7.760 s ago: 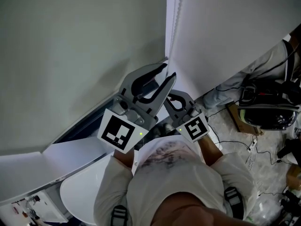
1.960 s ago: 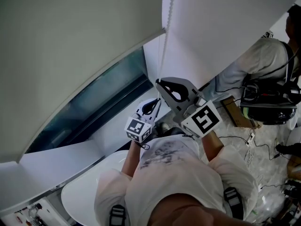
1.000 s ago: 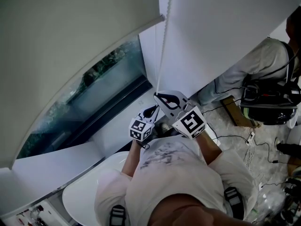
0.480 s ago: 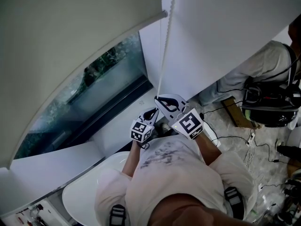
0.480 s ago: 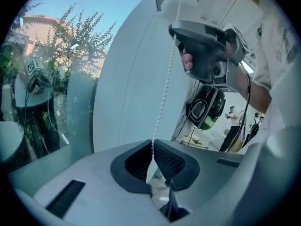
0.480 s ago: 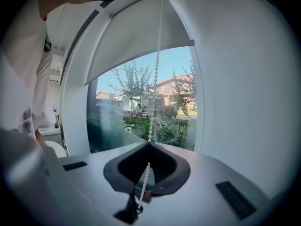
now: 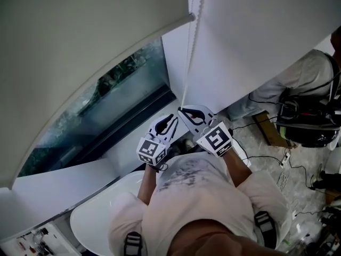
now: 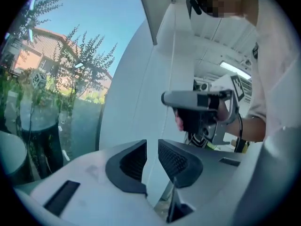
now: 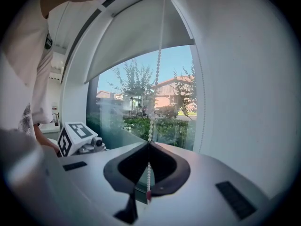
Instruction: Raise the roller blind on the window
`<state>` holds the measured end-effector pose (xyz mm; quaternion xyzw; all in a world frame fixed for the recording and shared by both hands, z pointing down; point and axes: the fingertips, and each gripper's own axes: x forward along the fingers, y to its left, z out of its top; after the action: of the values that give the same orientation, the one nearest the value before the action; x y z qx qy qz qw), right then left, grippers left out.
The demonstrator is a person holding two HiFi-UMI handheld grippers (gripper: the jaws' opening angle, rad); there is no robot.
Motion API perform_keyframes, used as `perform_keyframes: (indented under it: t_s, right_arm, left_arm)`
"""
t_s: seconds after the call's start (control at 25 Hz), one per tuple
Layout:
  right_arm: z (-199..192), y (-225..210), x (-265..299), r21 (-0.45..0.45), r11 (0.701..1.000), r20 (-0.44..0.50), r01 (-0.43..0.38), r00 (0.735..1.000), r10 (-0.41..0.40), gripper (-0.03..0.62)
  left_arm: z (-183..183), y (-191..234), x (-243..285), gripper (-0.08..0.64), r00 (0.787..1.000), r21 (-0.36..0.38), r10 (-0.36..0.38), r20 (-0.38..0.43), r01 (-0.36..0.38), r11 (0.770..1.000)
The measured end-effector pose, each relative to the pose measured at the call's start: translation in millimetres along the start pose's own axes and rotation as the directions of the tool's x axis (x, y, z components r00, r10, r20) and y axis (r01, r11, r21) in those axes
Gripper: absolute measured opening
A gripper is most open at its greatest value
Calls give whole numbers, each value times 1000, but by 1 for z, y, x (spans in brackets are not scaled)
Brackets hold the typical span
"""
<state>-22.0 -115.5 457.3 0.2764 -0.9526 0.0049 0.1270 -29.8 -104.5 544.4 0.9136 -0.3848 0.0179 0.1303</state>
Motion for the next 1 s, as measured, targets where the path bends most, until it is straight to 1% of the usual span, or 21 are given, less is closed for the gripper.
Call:
perform_keyframes:
  t_s: [0.16,0.28,0.44,0.56,0.72,0.8,1.0]
  right_arm:
    - [0,-6,-2,-1,1000,1,7,1000,-7,61]
    - [-1,-8,-3,0,1000,2,8,1000,-8,61]
    - [-3,-9,-3,4,1000,6,11,1000,-11,61]
    - [-2,-7,-2,4,1000,7,9,1000,-9,61]
    - [-3,-8,-1,11,1000,11,12,1000,-12,61]
    - [-1,-7,-2,12,1000,14,12,1000,-12,61]
    - [0,-6,-1,5,1000,12,9,1000,-9,61]
  left_arm:
    - [57,-11,-3,66,997,82,-24,70,19,996]
    - [98,-22,-7,69,991,137,-49,126,32,990]
    - [155,-39,-9,71,979,175,-101,177,69,982]
    - [192,-49,-8,74,969,220,-142,202,96,971]
    - [228,-63,-4,74,953,279,-210,217,145,949]
    - [243,-69,-3,74,949,309,-230,217,156,938]
    - [274,-77,2,74,937,334,-251,243,163,929]
